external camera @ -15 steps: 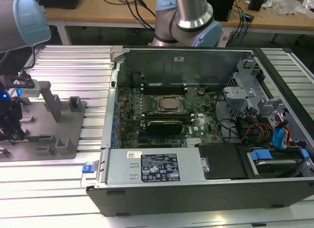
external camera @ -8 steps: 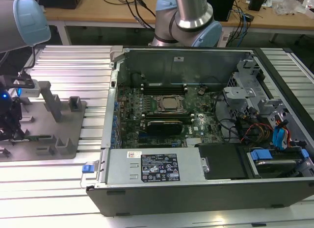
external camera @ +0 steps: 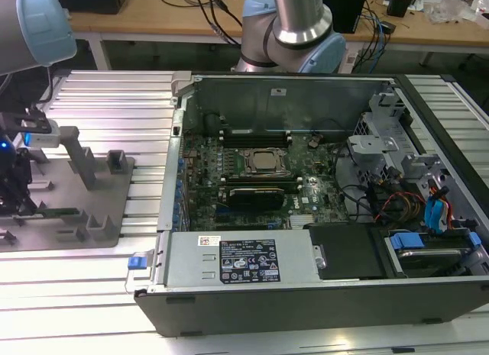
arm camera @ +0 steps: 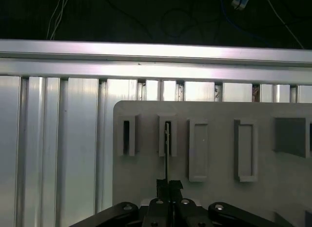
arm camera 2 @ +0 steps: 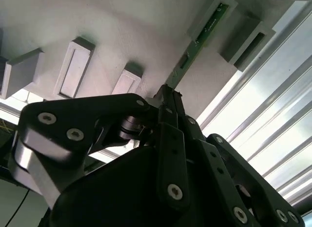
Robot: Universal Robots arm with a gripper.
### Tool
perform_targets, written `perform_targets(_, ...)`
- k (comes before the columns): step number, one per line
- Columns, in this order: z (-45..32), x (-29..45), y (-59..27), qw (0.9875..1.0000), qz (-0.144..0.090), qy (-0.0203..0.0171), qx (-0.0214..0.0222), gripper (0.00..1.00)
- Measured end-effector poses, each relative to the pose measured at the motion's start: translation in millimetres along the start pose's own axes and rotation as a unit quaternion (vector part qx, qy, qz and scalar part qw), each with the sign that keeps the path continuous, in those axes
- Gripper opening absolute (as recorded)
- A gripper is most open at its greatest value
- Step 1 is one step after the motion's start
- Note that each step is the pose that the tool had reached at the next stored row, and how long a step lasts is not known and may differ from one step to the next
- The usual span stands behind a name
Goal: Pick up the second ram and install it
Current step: 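Pick up the second ram and move it above second insertion slot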
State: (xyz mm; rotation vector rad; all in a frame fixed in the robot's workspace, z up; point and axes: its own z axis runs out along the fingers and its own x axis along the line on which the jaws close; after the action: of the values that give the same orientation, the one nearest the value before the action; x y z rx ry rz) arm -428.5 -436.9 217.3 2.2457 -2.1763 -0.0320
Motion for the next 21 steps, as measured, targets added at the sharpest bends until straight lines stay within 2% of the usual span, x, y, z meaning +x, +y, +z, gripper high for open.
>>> perform_targets(8,-9.2,-0.1,0.2,1.0,0.0,-0.0006,0.0001,0.09)
perform_targets(13,-22.7,-0.1,0.5,1.0,0.0,-0.0008,0.0001,0.09)
perform_targets(15,-25.6,-0.2,0.6,1.0,0.0,-0.001,0.0001,0.09)
perform_targets(21,-49.5,-0.3,1.2,1.0,0.0,-0.0017,0.0001,0.09)
